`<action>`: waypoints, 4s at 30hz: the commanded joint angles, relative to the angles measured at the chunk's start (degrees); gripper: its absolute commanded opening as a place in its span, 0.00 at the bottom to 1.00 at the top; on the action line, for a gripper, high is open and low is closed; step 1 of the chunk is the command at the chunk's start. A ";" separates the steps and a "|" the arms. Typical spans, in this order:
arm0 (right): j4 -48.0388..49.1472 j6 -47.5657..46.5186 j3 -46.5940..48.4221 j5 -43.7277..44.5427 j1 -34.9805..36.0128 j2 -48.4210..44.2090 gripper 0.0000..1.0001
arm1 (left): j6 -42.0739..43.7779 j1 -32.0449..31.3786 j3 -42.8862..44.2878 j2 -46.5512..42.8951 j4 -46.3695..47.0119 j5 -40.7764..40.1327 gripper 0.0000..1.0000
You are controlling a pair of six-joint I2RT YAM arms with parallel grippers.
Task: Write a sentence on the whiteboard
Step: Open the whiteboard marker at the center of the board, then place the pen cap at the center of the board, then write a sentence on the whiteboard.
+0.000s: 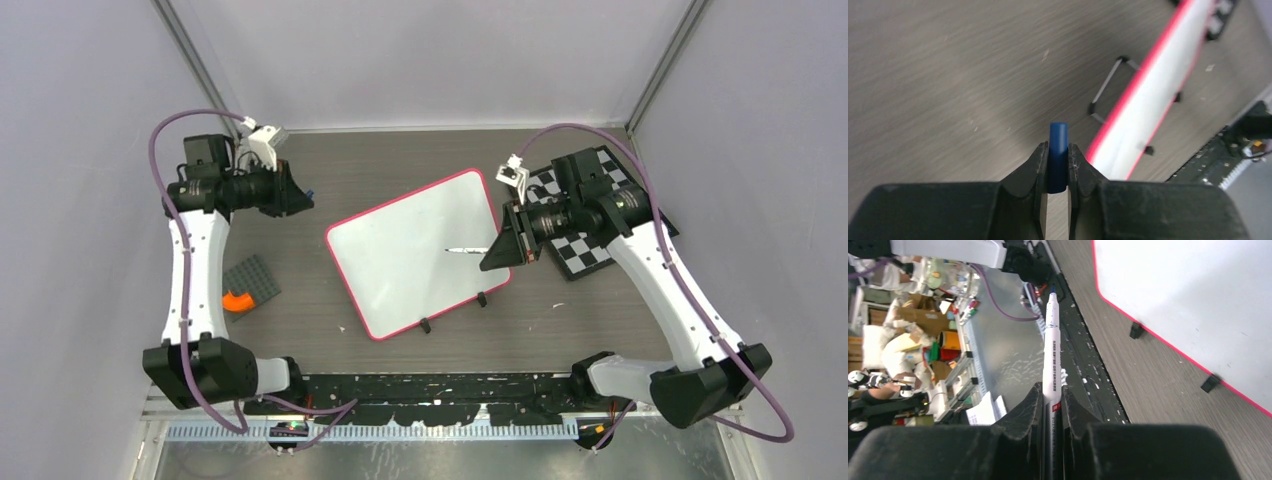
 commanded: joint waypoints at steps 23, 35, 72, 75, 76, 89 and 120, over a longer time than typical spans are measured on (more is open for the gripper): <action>5.48 -7.24 -6.25 25.18 12.09 -3.78 0.00 | 3.19 -5.12 -19.87 24.53 8.83 -32.68 0.09; -1.08 -15.28 0.96 31.08 12.14 1.58 0.00 | 3.03 -5.39 -17.91 22.37 3.61 -30.77 0.44; 16.58 -5.44 0.28 40.33 19.99 3.64 0.00 | -6.36 -5.01 -8.00 7.97 2.02 13.84 0.57; 17.08 -5.23 0.61 43.40 23.63 4.30 0.00 | -6.82 -5.15 -8.98 7.29 2.08 14.86 0.46; 17.16 -4.86 0.84 43.86 24.06 4.64 0.00 | -6.95 -5.35 -9.25 7.06 2.19 14.91 0.42; 17.67 -3.55 7.77 46.22 29.32 9.89 0.00 | -9.61 -6.64 -13.75 5.52 4.53 15.20 0.02; 18.06 -4.89 10.07 40.96 33.69 13.59 0.00 | -0.86 -8.58 -8.90 7.92 -1.05 11.48 0.14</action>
